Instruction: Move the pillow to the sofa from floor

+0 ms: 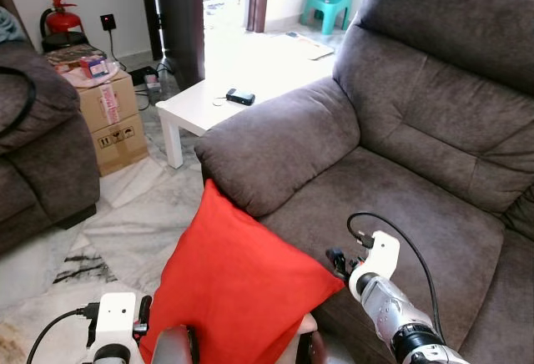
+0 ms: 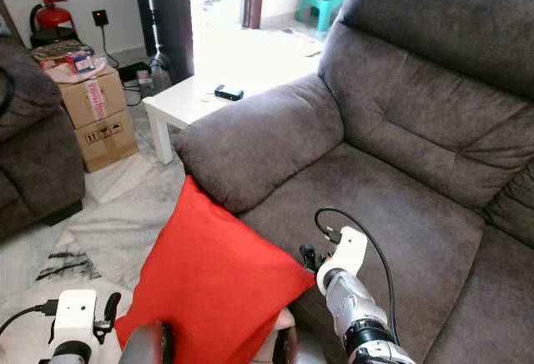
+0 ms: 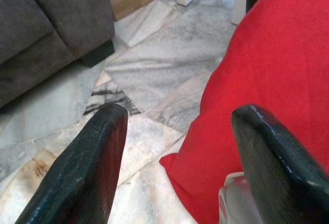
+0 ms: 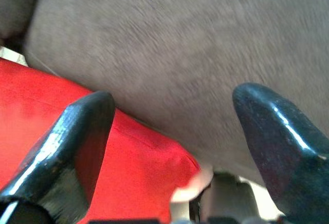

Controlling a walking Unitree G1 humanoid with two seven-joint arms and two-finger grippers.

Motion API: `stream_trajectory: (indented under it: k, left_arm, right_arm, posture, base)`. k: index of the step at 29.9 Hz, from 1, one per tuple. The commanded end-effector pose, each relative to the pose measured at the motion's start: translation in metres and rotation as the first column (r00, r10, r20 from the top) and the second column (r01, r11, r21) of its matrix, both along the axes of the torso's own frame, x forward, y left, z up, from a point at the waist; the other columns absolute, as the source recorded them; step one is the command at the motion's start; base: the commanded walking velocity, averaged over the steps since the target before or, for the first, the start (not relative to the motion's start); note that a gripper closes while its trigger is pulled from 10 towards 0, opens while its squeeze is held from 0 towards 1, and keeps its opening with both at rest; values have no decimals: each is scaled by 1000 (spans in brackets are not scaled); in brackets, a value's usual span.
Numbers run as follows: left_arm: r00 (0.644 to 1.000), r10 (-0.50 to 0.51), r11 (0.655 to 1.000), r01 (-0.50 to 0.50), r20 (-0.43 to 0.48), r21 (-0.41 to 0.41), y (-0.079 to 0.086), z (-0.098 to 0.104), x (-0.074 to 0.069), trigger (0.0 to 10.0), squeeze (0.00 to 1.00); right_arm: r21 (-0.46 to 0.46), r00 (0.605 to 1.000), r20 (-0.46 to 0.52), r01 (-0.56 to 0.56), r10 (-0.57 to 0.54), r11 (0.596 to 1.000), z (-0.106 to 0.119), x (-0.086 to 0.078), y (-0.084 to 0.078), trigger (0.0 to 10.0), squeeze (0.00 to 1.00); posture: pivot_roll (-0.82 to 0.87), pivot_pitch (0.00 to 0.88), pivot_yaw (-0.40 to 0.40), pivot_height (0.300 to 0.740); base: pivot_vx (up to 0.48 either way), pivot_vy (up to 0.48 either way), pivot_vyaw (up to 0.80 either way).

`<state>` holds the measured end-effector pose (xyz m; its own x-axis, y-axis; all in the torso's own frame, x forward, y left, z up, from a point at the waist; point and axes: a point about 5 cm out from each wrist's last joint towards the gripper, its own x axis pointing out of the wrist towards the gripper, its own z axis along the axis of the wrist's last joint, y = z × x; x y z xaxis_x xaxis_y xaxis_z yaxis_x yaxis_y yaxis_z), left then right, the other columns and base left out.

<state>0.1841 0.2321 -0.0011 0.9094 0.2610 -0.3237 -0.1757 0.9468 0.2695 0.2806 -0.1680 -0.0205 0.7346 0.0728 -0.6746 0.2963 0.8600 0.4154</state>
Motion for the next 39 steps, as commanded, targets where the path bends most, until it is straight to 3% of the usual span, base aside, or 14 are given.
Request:
stream_trajectory:
  k: [1,4,14,23,24,29,33,39]
  left_arm:
    - [1000,-21,1000,20,23,13,-7,6,6,10000,0]
    - [999,-28,1000,28,26,12,-10,7,9,10000,0]
    - [998,-40,999,39,43,13,-12,11,18,10000,0]
    - [997,-43,999,43,57,8,-14,14,21,10000,0]
    - [997,-42,999,42,60,6,-15,15,21,10000,0]
    - [996,-54,998,55,77,-6,-19,17,25,10000,0]
    - [993,-67,998,69,97,-13,-22,19,27,10000,0]
    - [991,-92,996,94,99,-9,-28,19,27,10000,0]
  right_arm:
    - [-5,999,-24,46,-46,999,0,0,-11,10000,1000]
    - [5,997,-39,65,-64,998,-1,-2,-13,10000,1000]
    - [190,978,-124,192,-171,963,-6,-8,-14,10000,1000]
    - [283,986,-141,129,-92,951,-13,-17,-1,10000,1000]
    - [353,990,-121,112,-73,929,-12,-17,6,10000,0]
    - [379,990,-133,89,-41,921,-15,-21,13,10000,0]
    - [335,1000,-15,11,-6,942,-11,-17,10,10000,0]
    - [151,987,85,-146,135,978,-10,-16,0,10000,0]
  posture:
    - [76,0,-158,603]
    - [70,0,-156,603]
    - [56,0,-147,603]
    - [60,0,-148,603]
    - [62,0,-148,603]
    - [69,0,-154,603]
    - [75,0,-158,603]
    - [81,0,-159,603]
  base:
    - [0,0,0]
    - [0,0,0]
    - [0,0,0]
    - [0,0,0]
    - [0,0,0]
    - [0,0,0]
    - [0,0,0]
    - [0,0,0]
